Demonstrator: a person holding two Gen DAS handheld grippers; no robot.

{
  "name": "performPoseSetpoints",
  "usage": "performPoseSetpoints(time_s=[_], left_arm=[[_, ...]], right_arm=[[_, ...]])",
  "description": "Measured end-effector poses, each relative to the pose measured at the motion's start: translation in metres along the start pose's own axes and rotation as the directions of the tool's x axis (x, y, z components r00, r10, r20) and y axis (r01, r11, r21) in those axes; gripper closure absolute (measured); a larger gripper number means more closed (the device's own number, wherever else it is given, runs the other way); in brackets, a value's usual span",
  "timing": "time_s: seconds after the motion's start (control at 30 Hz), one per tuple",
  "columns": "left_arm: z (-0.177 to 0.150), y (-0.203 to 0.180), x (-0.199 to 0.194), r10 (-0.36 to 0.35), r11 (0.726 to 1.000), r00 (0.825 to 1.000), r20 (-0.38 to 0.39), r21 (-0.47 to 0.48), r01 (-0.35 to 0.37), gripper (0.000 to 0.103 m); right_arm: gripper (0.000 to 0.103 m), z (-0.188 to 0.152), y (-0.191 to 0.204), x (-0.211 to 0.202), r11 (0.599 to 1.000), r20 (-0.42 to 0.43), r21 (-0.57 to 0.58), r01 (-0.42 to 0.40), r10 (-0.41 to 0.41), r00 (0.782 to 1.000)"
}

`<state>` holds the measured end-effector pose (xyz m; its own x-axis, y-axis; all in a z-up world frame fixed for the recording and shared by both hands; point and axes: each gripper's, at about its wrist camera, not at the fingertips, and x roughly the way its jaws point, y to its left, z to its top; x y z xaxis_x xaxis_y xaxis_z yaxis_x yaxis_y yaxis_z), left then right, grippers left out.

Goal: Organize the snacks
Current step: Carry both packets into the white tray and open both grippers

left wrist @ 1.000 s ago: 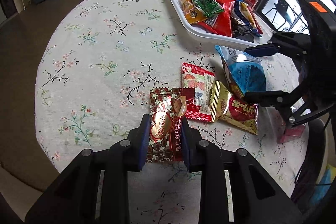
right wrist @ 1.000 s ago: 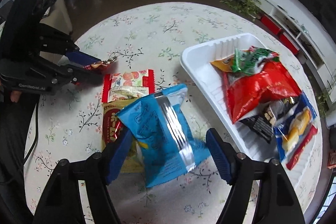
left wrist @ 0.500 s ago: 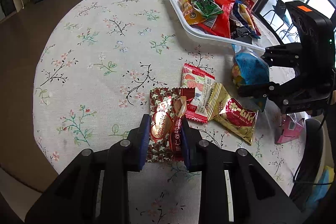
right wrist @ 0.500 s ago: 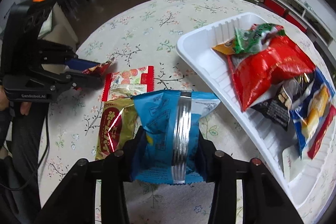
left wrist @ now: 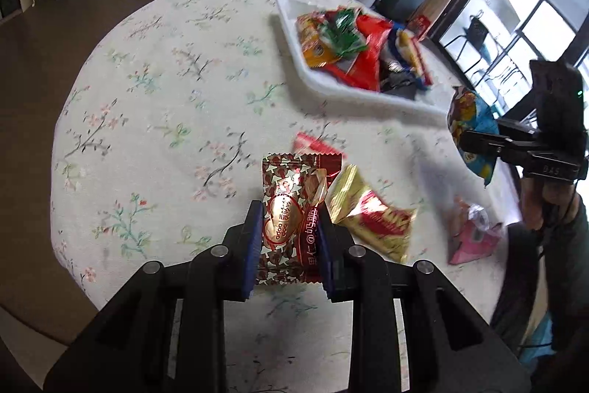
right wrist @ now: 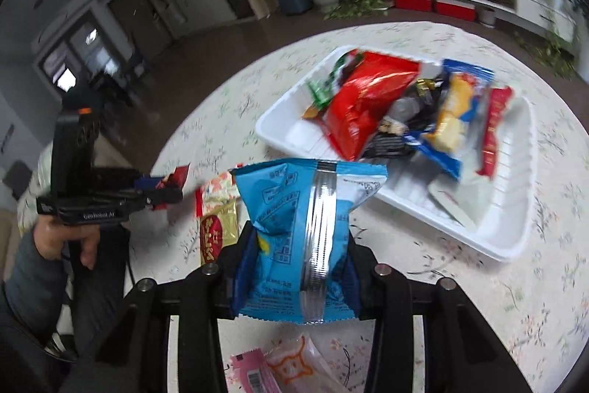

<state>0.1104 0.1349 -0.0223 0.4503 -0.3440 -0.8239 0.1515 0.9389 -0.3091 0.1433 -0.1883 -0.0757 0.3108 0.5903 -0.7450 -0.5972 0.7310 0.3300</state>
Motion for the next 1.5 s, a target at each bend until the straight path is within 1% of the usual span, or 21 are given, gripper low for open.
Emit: performPoseSetpoints(time_s=[0.07, 0.2, 0.27, 0.33, 0.4, 0.47, 0.53, 0.6, 0.73, 0.87, 1.0, 1.2, 1.3, 1.5], left_arm=[[0.014, -0.008, -0.008, -0.007, 1.000, 1.000, 0.025, 0.020, 0.007, 0.078], [0.053, -0.025, -0.019, -0.043, 0.998, 0.996, 0.078, 0.047, 0.040, 0.078], [0.075, -0.032, -0.018, -0.064, 0.997, 0.993, 0.098, 0.054, 0.059, 0.078], [0.096, -0.035, -0.013, -0.071, 0.997, 0.991, 0.111, 0.050, 0.066, 0.078], [0.117, -0.040, -0.004, -0.067, 0.997, 0.990, 0.122, 0.051, 0.061, 0.079], [0.135, -0.045, 0.007, -0.050, 0.998, 0.991, 0.128, 0.053, 0.043, 0.079], [0.151, -0.046, 0.021, -0.035, 0.998, 0.992, 0.123, 0.048, 0.029, 0.079], [0.162, -0.045, 0.037, -0.020, 0.999, 0.993, 0.118, 0.036, 0.015, 0.078], [0.165, -0.043, 0.069, -0.003, 1.000, 0.995, 0.097, 0.022, 0.001, 0.078], [0.159, -0.043, 0.091, 0.001, 1.000, 0.996, 0.084, 0.024, -0.003, 0.078], [0.154, -0.048, 0.102, 0.007, 0.999, 0.997, 0.075, 0.047, -0.011, 0.078], [0.153, -0.051, 0.116, 0.028, 0.998, 0.998, 0.064, 0.057, -0.032, 0.078], [0.150, -0.053, 0.120, 0.031, 0.997, 0.997, 0.063, 0.062, -0.035, 0.078], [0.148, -0.056, 0.128, 0.041, 0.997, 0.997, 0.066, 0.066, -0.045, 0.078]], right_arm=[[0.059, 0.002, -0.011, -0.012, 0.999, 0.037, 0.052, 0.009, -0.011, 0.999], [0.059, 0.016, -0.038, -0.039, 0.979, 0.111, 0.175, 0.100, -0.120, 0.987], [0.059, 0.023, -0.053, -0.051, 0.959, 0.133, 0.243, 0.142, -0.179, 0.975], [0.059, 0.033, -0.068, -0.063, 0.932, 0.152, 0.310, 0.190, -0.246, 0.957], [0.059, 0.040, -0.076, -0.072, 0.913, 0.176, 0.355, 0.200, -0.275, 0.945], [0.059, 0.049, -0.078, -0.075, 0.905, 0.190, 0.365, 0.217, -0.301, 0.935], [0.059, 0.059, -0.078, -0.069, 0.907, 0.181, 0.351, 0.233, -0.310, 0.934], [0.059, 0.065, -0.078, -0.055, 0.908, 0.154, 0.331, 0.255, -0.319, 0.935], [0.059, 0.070, -0.079, -0.034, 0.911, 0.107, 0.307, 0.277, -0.322, 0.941], [0.059, 0.062, -0.091, -0.007, 0.902, 0.064, 0.316, 0.293, -0.329, 0.942], [0.059, 0.055, -0.100, 0.007, 0.894, 0.033, 0.326, 0.308, -0.336, 0.941], [0.059, 0.050, -0.103, 0.015, 0.888, 0.017, 0.301, 0.346, -0.368, 0.930], [0.059, 0.047, -0.099, 0.018, 0.889, 0.019, 0.277, 0.365, -0.385, 0.923], [0.057, 0.044, -0.091, 0.026, 0.891, 0.007, 0.239, 0.386, -0.399, 0.917]])
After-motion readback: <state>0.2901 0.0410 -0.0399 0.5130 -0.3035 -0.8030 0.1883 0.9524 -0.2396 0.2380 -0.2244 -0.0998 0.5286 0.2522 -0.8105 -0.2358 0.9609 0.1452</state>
